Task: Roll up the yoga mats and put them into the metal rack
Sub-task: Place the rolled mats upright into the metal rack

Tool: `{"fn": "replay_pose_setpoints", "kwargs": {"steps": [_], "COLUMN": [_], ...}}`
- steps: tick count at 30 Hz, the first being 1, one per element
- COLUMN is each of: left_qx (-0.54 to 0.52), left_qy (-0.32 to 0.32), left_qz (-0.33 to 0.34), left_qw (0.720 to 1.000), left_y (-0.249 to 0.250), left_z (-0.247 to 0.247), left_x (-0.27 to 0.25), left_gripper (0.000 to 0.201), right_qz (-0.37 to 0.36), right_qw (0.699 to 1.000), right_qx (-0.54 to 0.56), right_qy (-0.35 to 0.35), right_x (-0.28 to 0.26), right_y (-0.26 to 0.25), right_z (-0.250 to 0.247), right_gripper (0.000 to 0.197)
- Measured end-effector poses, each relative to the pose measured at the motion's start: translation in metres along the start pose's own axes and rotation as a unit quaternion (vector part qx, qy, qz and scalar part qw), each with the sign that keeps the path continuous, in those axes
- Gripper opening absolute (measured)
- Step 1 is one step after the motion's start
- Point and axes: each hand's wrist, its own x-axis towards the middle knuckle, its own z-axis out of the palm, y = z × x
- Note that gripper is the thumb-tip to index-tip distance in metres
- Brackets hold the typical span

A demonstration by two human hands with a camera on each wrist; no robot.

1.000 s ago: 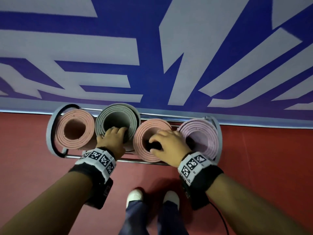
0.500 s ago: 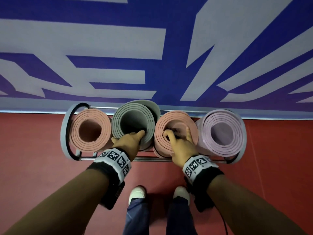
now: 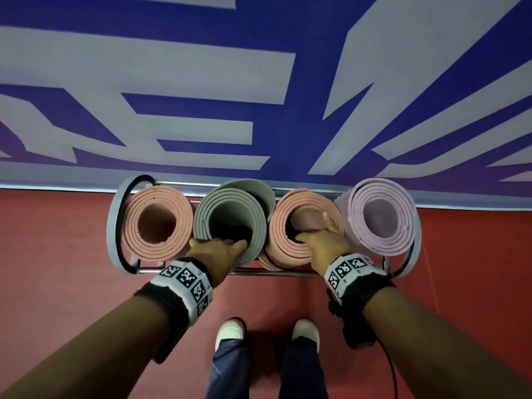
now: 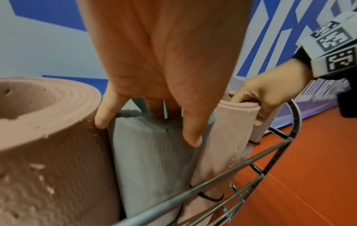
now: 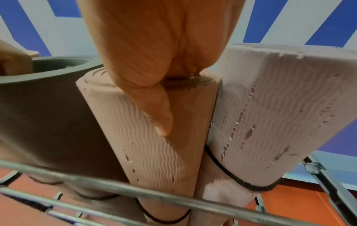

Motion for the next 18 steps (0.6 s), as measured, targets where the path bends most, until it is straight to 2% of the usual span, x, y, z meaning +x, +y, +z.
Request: {"fn": "replay_pose_setpoints", "kwargs": {"steps": [5,8,10,12,13,15,18], "left_qx": [0.011,-0.022,-0.053,-0.085,-0.092,-0.080,-0.021], "left_qy": [0.038,0.112,0.160,0.166,0.149,0.103,0.110], "left_qz": [-0.030,-0.054,-0.116,-0.199,-0.224,-0.233,-0.222], "left_qw": [0.999,0.992,0.979,0.962,0.959,0.964,0.968], "left_y": [0.004,-0.003,-0.014,-0.026,-0.031,-0.036,-0.032], "left_z": [-0.006,-0.019,-0.023,-0.021,-0.018,-0.010,0.002], "left_x": [-0.008,-0.024,-0.032,-0.040,-0.041,-0.042,-0.042], "left_gripper": [0.050,0.051,0.058,0.067,0.072,0.082,0.094], "right_qz": [-0.048,-0.058,-0.045,-0.029,-0.014,0.044,0.113], "right_qw": [0.998,0.998,0.994,0.990,0.987,0.984,0.987], "right_qx": [-0.027,0.026,0.075,0.061,0.048,0.028,-0.015], "right_qy": [-0.014,0.018,0.067,0.127,0.155,0.172,0.111], "right_x": [-0.009,-0.020,-0.027,-0.032,-0.035,-0.039,-0.043], "right_y": [-0.001,-0.003,-0.008,-0.012,-0.012,-0.006,0.009], "right_z": [0.010,0.008,0.001,-0.005,-0.009,-0.015,-0.017], "right_gripper": [0.065,0.069,0.062,0.058,0.061,0.079,0.106]}}
